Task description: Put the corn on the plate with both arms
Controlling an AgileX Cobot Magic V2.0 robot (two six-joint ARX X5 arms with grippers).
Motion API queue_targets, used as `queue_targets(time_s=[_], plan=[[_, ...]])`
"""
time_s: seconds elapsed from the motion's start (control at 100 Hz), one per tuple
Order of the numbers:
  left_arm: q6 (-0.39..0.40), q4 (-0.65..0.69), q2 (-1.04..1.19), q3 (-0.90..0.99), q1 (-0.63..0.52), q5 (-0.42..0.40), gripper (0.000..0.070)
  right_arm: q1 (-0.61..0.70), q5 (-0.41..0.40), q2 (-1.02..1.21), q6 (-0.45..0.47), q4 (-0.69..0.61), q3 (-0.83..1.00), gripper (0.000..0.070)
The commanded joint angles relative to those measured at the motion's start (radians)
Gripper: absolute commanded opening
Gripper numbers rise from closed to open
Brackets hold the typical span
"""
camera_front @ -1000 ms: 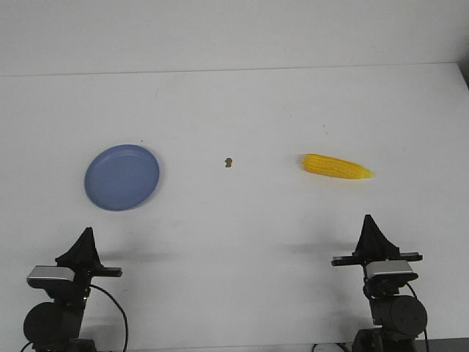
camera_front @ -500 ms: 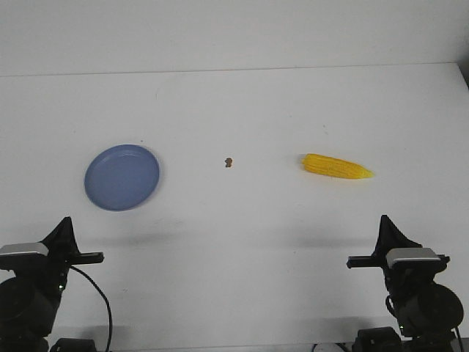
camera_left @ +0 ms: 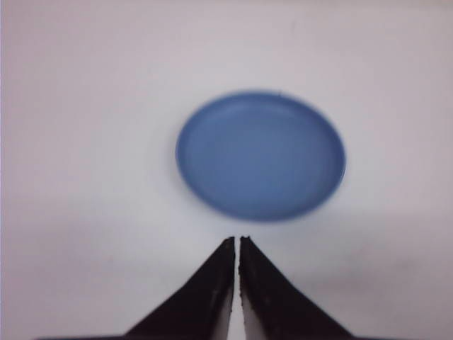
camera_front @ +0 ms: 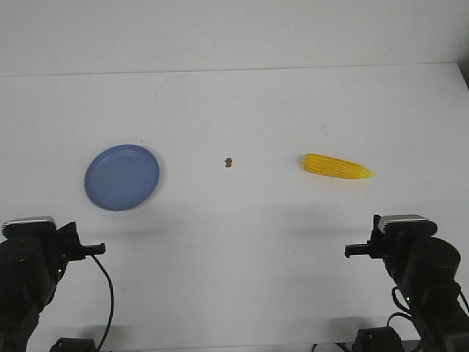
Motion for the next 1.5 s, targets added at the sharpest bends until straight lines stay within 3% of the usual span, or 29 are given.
queue_targets(time_s=[0.0,0.39,0.46,0.55,0.6,0.67,0.83,0.99,1.1,1.21,1.49], plan=[[0.007,-0.012,0.005,0.014,0.001,-0.002,0.0012,0.001,-0.005,0.002,0.023,0.008,0.017,0.0010],[0.003,0.007,-0.013,0.014,0.000,-0.002,0.0017,0.001,-0.004,0.002,0.030,-0.003,0.017,0.0032],[0.001,0.004,-0.013,0.014,0.001,-0.002,0.0045,0.001,-0.004,0.002,0.030,-0.003,0.017,0.0154],[-0.006,0.003,-0.013,0.014,0.001,-0.002,0.0242,0.001,-0.004,0.002,0.030,-0.003,0.017,0.0377],[-0.006,0.002,-0.013,0.014,0.001,-0.002,0.0352,0.001,-0.003,0.002,0.030,-0.002,0.017,0.0435],[-0.013,-0.003,-0.013,0.014,0.001,-0.002,0.0427,0.001,-0.003,0.002,0.030,-0.002,0.017,0.0435],[-0.028,-0.027,-0.012,0.014,0.001,-0.001,0.0425,0.001,-0.002,0.002,0.030,-0.002,0.017,0.0435],[-0.053,0.031,0.038,0.017,0.002,-0.001,0.0425,0.001,-0.002,0.002,0.030,0.003,0.017,0.0435],[-0.103,0.072,0.143,0.035,0.015,0.007,0.0425,0.001,-0.002,0.002,0.030,0.006,0.017,0.0435],[-0.135,0.100,0.283,0.064,0.049,0.076,0.0426,0.001,-0.002,0.002,0.029,0.005,0.017,0.0435],[-0.137,0.179,0.640,0.180,0.167,0.110,0.0426,0.001,-0.002,0.002,0.030,0.006,0.017,0.0435]])
